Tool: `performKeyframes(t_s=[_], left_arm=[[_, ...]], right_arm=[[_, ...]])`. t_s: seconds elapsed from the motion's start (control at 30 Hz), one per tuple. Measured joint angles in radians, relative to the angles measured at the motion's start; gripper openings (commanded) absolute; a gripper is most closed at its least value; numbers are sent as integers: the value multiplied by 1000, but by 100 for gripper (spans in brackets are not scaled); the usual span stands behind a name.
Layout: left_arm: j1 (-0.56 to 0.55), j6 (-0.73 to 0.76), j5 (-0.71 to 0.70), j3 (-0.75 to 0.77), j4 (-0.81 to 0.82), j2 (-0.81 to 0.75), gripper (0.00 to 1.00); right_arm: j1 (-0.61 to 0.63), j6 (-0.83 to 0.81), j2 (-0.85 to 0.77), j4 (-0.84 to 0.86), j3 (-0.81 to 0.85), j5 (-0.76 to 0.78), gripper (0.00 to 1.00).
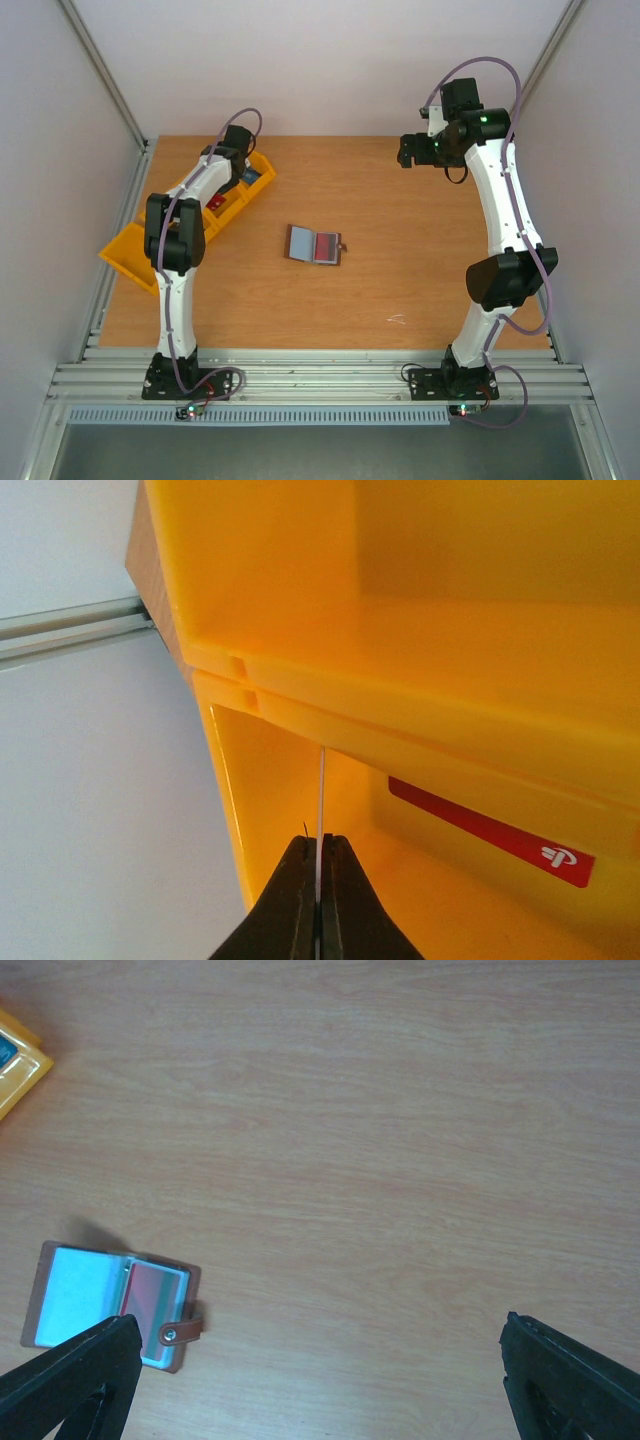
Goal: Take the credit cards out of the card holder
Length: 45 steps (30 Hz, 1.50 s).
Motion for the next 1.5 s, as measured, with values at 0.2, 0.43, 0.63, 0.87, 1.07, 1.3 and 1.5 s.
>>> performKeyframes(t_s=[0.2, 0.43, 0.63, 0.87, 1.07, 1.3, 1.5], left_arm=[[4, 10, 9, -10, -1, 0, 0], [4, -24, 36, -10, -42, 0, 12], [5, -44, 56, -11, -68, 2, 45], [7, -69, 84, -8, -118, 0, 62], [7, -81, 163, -16, -154, -69, 72], [-9, -153, 340, -7, -215, -275, 74], [-82, -357, 635, 13, -299, -444, 99]], right_arm=[[0, 0, 0, -4, 0, -6, 98], [0, 2, 0, -14, 0, -20, 99], [0, 7, 0, -26, 0, -41, 98], [0, 17, 0, -47, 0, -81, 99], [0, 21, 0, -45, 0, -254, 91], [50, 34, 5, -34, -19, -455, 84], [185, 92, 23, 19, -167, -443, 79]])
